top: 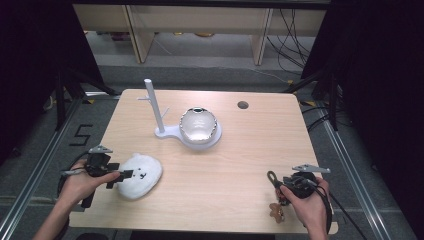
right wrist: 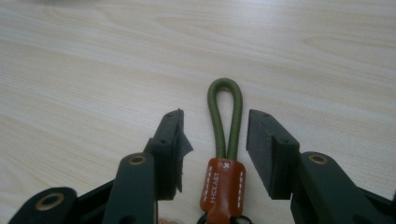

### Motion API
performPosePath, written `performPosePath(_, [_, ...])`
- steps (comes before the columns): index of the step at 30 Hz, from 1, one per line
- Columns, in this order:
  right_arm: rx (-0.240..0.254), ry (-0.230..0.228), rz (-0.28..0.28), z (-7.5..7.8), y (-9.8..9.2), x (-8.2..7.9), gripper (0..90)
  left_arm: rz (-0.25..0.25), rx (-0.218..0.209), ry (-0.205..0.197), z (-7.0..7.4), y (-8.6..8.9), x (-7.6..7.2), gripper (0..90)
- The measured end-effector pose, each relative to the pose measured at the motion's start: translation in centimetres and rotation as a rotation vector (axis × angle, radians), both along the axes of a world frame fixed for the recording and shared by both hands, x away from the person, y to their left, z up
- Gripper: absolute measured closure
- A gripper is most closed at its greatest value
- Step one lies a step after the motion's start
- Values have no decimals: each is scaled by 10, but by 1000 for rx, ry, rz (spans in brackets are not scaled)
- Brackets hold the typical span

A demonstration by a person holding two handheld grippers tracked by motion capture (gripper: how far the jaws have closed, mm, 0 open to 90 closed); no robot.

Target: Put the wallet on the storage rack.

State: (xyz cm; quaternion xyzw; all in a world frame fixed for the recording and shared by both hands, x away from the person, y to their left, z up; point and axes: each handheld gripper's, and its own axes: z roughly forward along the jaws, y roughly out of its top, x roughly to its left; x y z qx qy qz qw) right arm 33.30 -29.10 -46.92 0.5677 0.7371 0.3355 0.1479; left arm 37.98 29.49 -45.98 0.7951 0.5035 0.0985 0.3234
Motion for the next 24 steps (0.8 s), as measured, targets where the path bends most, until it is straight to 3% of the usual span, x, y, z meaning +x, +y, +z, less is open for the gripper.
performPosePath(1, [-10, 18, 12, 4, 1, -1, 571, -9, 22, 46, 3, 2, 3, 317])
performPosePath(2, [-10, 18, 12, 4, 1, -1, 571, -9, 22, 46, 3, 2, 3, 315])
performPosePath(6, [6, 34, -3, 6, 3, -3, 567, -8, 76, 126, -1, 5, 11, 315])
performPosePath(8, [-26, 8, 11, 3, 2, 0, 564, -1, 80, 156, -5, 4, 13, 316])
performPosePath(9, [-11, 20, 19, 4, 3, -1, 563, 17, 75, 171, -6, 3, 13, 320])
performPosePath(14, [-2, 45, 6, 3, 5, 0, 558, 22, 76, 198, -15, 2, 20, 353])
performPosePath(15, [-11, 21, 28, 2, 4, 2, 557, 33, 62, 195, -17, 0, 21, 374])
performPosePath(16, [-3, 22, 23, 2, 5, 1, 556, 12, 74, 211, -20, 2, 23, 384])
performPosePath(20, [14, 25, 33, 3, 5, 0, 553, 16, 74, 223, -25, -2, 26, 400])
performPosePath(21, [-6, -2, 39, 2, 4, 1, 553, 24, 71, 226, -25, -3, 26, 405])
performPosePath(22, [17, 14, 41, 2, 4, 0, 553, 28, 63, 223, -26, -3, 27, 408])
performPosePath(24, [-1, 11, 29, 2, 4, 0, 553, -13, 100, 232, -25, -1, 29, 428])
